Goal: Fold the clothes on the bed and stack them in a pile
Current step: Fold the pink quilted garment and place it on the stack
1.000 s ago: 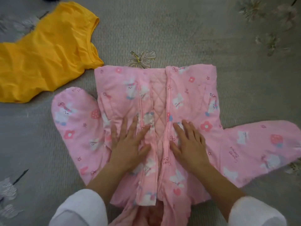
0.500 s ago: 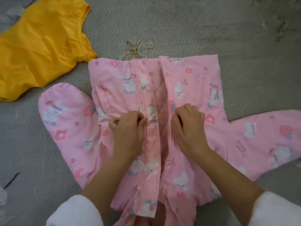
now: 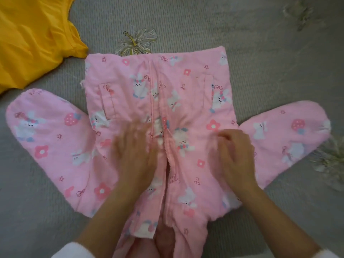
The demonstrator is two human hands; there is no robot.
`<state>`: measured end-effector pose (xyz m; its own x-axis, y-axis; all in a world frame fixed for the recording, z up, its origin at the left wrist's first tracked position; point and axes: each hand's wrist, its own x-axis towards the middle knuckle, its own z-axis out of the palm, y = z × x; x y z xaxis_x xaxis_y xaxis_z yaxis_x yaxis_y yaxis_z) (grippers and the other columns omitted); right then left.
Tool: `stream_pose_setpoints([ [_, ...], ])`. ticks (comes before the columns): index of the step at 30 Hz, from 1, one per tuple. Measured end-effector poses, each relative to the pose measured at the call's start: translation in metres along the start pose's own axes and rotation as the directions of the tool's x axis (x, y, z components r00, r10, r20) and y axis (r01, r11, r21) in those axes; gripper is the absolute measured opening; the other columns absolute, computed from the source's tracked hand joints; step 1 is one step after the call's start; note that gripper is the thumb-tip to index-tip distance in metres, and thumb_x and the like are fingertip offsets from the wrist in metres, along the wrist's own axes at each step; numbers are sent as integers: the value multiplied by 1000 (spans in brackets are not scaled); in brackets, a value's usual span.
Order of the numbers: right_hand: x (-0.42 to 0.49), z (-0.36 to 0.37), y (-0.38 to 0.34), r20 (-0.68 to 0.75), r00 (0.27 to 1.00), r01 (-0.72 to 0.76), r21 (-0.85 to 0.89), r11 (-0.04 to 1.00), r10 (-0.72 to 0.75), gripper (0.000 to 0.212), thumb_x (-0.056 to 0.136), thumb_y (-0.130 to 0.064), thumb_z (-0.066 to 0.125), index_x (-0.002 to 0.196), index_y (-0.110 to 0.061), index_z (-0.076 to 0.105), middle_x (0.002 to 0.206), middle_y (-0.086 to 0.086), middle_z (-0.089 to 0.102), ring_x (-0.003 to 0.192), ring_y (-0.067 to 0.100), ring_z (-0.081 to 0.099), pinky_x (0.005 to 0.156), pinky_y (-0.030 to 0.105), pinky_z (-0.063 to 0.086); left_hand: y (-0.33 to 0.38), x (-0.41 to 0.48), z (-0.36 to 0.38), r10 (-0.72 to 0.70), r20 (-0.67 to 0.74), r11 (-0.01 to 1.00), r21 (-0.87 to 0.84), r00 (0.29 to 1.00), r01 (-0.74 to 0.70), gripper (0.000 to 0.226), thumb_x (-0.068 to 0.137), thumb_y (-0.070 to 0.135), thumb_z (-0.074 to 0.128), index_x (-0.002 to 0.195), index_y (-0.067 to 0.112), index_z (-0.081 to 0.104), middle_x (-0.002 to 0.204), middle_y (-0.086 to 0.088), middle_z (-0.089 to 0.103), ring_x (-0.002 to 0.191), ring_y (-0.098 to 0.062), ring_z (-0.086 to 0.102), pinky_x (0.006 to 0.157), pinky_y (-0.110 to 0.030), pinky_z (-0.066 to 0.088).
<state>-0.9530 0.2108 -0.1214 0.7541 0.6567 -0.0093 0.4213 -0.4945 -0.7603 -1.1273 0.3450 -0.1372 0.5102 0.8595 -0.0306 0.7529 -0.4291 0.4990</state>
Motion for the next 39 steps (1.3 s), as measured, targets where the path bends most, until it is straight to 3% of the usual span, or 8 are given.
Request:
stream_pose_setpoints([
  [4, -9, -50, 40, -176, 903, -405, -39, 913, 393, 35, 82, -30, 61, 109, -7, 56, 107, 6, 52, 101, 25, 51, 86, 38, 43, -43, -4, -30, -559, -374, 820, -115, 740, 561, 69, 89, 53, 41, 141, 8, 39, 150, -23, 27, 141, -37, 21, 112, -43, 15],
  [8, -10, -46, 52, -195, 825, -563, -194, 804, 531, 41, 81, -22, 69, 114, -3, 55, 122, 20, 45, 111, 37, 46, 98, 46, 38, -69, -22, -39, -882, -155, 471, -308, 445, 827, 76, 87, 30, 62, 148, 14, 21, 150, -24, 20, 137, -40, 20, 109, -45, 20],
  [13, -7, -32, 41, -418, 589, -762, -2, 647, 692, 75, 68, -28, 80, 129, -12, 39, 138, 16, 32, 126, 35, 35, 99, 48, 33, -72, -20, -48, -872, -146, 490, -288, 468, 823, 83, 85, 30, 65, 150, 19, 15, 151, -23, 17, 140, -39, 15, 110, -51, 19],
  [17, 5, -40, 46, -341, 339, -819, 351, 453, 877, 94, 64, -24, 86, 137, -9, 29, 139, 20, 34, 119, 36, 48, 99, 44, 45, -40, -29, -41, -396, -103, 918, -76, 913, 389, 72, 91, 43, 47, 152, 24, 14, 159, -17, 7, 145, -37, 6, 114, -51, 10],
  [19, 8, -47, 41, -253, 304, -739, 546, 395, 918, 79, 66, -17, 85, 130, -8, 40, 128, 12, 53, 103, 25, 61, 89, 41, 52, -15, -39, -24, -97, 182, 994, -36, 979, 105, 70, 87, 64, 29, 146, 49, -6, 159, 4, -14, 146, -22, -14, 114, -45, -9],
  [27, 27, -46, -42, -461, 743, -234, 502, 833, 486, 44, 78, -9, 63, 121, -15, 52, 109, -7, 63, 94, -1, 61, 86, 17, 49, -2, -59, 34, 5, 375, 960, 259, 927, -110, 67, 84, 74, 11, 144, 52, -8, 157, 3, -25, 140, -30, -31, 99, -58, -29],
  [31, 33, 4, -75, -7, 990, -137, 263, 955, 143, 65, 84, -18, 61, 145, -22, 39, 134, -2, 57, 116, 10, 56, 99, 24, 44, -5, -58, 37, 15, 379, 967, 230, 925, -110, 66, 87, 73, 14, 145, 52, -10, 157, 5, -24, 142, -29, -29, 100, -56, -29],
  [39, 28, 62, -30, 544, 833, 405, -467, 786, -106, 55, 100, -51, 26, 148, -47, -1, 161, -5, -8, 146, 22, -17, 113, 38, -13, -2, -57, 36, -8, 374, 966, 241, 927, -89, 66, 88, 67, 24, 148, 42, 17, 159, 1, -10, 145, -36, -14, 103, -61, -20],
])
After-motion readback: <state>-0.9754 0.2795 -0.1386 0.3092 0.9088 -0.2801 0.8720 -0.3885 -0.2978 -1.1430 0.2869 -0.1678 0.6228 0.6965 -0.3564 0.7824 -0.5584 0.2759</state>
